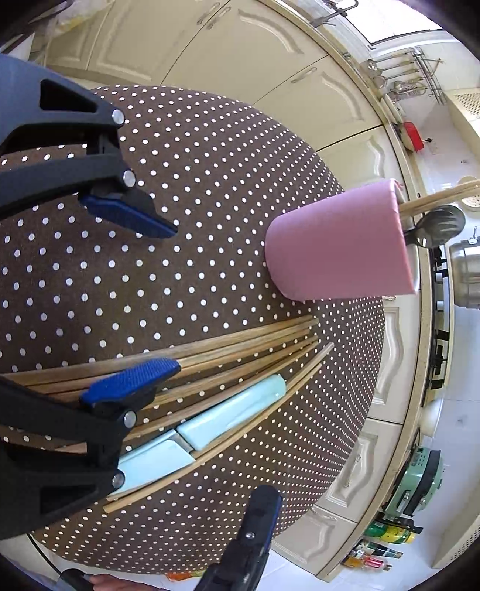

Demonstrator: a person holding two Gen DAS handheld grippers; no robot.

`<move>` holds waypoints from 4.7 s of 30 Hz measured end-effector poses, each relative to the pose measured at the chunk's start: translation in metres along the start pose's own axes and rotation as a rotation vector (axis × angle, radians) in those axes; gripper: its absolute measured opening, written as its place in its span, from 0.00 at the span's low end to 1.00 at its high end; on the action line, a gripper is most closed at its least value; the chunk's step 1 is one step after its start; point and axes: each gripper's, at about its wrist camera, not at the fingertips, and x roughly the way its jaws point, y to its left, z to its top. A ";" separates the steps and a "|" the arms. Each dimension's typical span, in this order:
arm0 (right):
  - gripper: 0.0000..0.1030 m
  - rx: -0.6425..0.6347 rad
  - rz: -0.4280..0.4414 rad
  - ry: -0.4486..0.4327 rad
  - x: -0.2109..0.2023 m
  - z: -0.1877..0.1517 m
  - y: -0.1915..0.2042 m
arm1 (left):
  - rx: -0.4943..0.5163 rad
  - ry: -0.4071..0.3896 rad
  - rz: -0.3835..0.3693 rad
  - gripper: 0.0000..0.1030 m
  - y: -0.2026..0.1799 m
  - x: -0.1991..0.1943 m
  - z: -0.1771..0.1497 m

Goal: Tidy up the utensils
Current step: 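Lower both grippers back toward the remaining chopsticks, then grasp a chopstick with each gripper and lift them toward the pink cup, then lower both chopsticks into the pink cup and open both grippers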

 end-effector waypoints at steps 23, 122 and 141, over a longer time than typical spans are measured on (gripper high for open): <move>0.47 -0.144 -0.158 0.142 0.051 -0.001 0.012 | 0.043 0.004 0.053 0.70 -0.014 0.012 0.027; 0.05 -0.190 0.180 -0.363 0.012 0.171 0.090 | -0.354 -0.957 -0.028 0.05 0.073 -0.071 0.100; 0.06 -0.167 0.159 -0.344 0.022 0.149 0.102 | -0.349 -0.803 0.069 0.57 0.083 -0.086 0.075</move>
